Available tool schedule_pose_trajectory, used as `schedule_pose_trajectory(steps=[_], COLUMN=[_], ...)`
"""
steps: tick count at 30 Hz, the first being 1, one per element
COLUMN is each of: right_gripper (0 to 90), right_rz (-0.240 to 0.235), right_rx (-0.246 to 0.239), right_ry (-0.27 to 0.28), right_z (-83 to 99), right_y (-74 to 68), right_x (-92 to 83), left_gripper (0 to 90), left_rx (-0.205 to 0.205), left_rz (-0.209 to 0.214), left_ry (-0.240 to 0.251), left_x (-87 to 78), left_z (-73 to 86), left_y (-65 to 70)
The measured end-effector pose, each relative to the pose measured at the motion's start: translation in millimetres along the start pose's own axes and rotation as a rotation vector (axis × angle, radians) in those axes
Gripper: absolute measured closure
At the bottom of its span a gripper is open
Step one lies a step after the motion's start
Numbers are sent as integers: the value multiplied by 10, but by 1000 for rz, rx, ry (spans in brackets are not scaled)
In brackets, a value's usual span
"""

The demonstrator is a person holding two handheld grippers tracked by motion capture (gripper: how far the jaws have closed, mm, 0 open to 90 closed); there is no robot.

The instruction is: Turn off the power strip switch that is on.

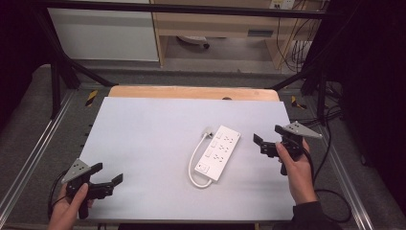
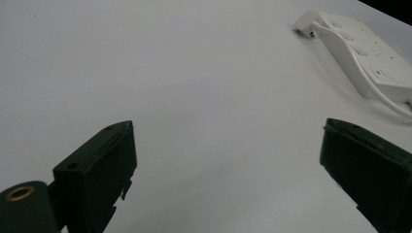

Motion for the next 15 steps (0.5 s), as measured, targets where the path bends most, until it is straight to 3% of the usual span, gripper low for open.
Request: schedule_pose_trajectory(steps=[15], right_gripper=[23], right_rz=[38], right_rx=[30], right_ry=[6], right_z=[218], right_y=[172], right_x=[-141], left_gripper=[61], left_rx=[11], left_rz=[-1], left_ry=[-1], left_x=[0], left_z=[-1], left_y=[7])
Point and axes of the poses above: each handheld gripper's, and its own axes: x roughly forward along the jaws, z roughly out of its underside, y roughly to its right, the point moved 5 cm from there along x, roughly forward along the jaws, and after that the axes turned 1 degree about -z, right-handed, at the moved point
